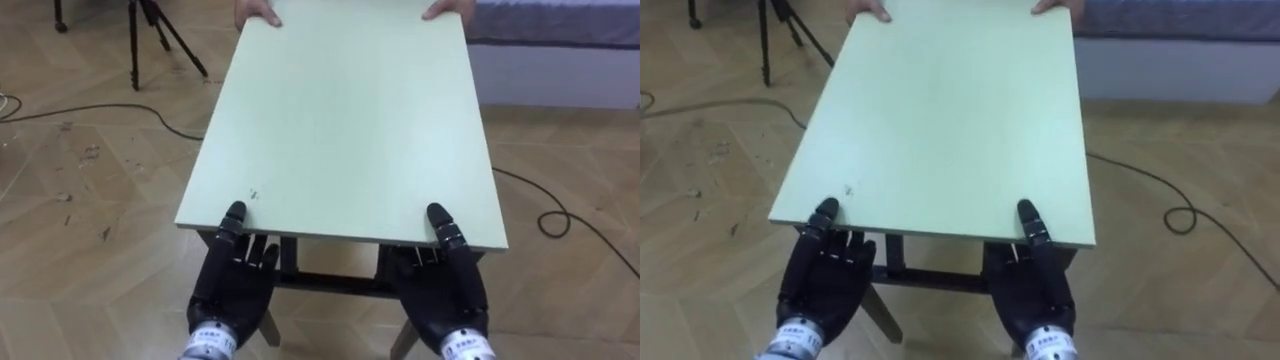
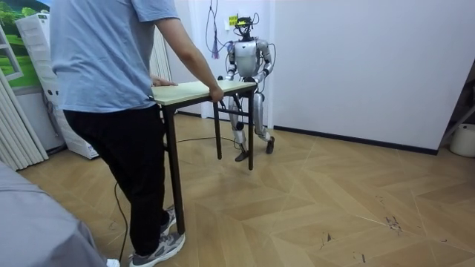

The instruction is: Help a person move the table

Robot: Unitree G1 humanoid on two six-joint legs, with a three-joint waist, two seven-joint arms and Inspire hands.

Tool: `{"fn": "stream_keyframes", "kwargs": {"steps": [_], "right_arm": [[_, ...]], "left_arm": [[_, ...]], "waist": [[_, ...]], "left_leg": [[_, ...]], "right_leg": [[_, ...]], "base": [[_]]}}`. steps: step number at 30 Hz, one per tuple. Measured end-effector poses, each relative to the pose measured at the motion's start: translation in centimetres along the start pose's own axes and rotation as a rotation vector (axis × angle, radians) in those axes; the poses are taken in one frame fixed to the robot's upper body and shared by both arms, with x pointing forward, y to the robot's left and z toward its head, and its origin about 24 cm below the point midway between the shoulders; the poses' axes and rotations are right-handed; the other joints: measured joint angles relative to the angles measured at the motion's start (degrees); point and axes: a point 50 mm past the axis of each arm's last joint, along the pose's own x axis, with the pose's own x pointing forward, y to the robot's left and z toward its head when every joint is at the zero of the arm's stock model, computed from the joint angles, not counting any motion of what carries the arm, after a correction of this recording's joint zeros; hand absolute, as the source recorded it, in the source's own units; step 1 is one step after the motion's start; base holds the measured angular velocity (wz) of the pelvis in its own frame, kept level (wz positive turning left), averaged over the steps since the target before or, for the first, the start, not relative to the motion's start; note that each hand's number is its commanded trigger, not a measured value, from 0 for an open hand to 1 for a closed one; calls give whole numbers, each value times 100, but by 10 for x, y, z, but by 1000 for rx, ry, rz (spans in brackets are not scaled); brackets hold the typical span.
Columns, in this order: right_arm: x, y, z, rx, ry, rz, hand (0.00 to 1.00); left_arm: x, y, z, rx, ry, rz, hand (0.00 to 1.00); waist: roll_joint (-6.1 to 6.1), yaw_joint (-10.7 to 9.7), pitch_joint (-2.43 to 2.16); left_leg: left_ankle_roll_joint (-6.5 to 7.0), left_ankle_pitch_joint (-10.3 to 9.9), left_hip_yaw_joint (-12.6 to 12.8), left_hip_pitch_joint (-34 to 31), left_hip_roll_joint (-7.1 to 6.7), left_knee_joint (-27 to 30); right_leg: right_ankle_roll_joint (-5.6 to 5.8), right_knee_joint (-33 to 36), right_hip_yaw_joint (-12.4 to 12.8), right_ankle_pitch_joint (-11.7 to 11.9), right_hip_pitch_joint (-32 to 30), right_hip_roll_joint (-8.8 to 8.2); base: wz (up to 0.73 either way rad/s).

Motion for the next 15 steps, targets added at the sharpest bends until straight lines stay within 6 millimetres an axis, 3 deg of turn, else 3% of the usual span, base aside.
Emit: {"fn": "stream_keyframes", "kwargs": {"steps": [1,3,5,7,10,11,12,13,14,15], "right_arm": [[2,2,0,0,-2,8,100],[8,9,3,-8,-7,37,100],[11,11,7,-10,-19,49,100],[12,9,10,-12,-22,39,100],[11,2,13,-31,-12,17,100],[10,0,14,-45,-4,8,100],[10,-3,15,-51,1,-4,100],[10,-5,15,-52,6,-9,100],[9,-6,15,-59,13,-15,100],[9,-6,14,-58,16,-15,100]], "left_arm": [[1,-2,1,1,-3,-7,100],[7,-9,2,4,-4,-37,100],[11,-13,1,8,1,-52,100],[14,-11,-1,12,8,-42,100],[13,-1,-5,5,22,-10,100],[10,3,-8,-2,27,4,100],[7,7,-10,-9,34,18,100],[6,9,-10,-15,35,26,100],[4,12,-10,-21,36,35,100],[4,12,-10,-25,33,38,100]], "waist": [[7,-23,1],[74,-127,6],[112,-226,21],[110,-303,20],[82,-329,10],[56,-321,14],[21,-381,5],[-4,-429,1],[-67,-481,-28],[-124,-496,7]], "left_leg": [[-13,-214,-4,71,4,-248],[55,-866,-30,240,-59,-1212],[193,-1098,-138,238,-165,-1723],[269,-1134,-114,230,-325,-2037],[551,-1026,139,169,-694,-2122],[657,-919,210,155,-837,-2142],[777,-806,311,128,-1017,-2176],[860,-753,341,105,-1061,-2202],[1008,-645,379,-13,-1174,-2217],[1109,-558,498,-103,-1192,-2202]], "right_leg": [[-7,-22,-31,62,-77,-1],[-31,-214,-176,393,-359,-29],[-18,-333,-285,629,-521,-126],[30,-457,-319,865,-562,-304],[263,-692,-55,1269,-561,-554],[455,-811,114,1448,-559,-662],[815,-935,251,1603,-552,-775],[1037,-1039,310,1689,-537,-827],[1471,-1271,405,1864,-519,-918],[1544,-1124,613,1772,-589,-953]], "base": [[13],[18],[32],[25],[-14],[-27],[-20],[0],[6],[11]]}}
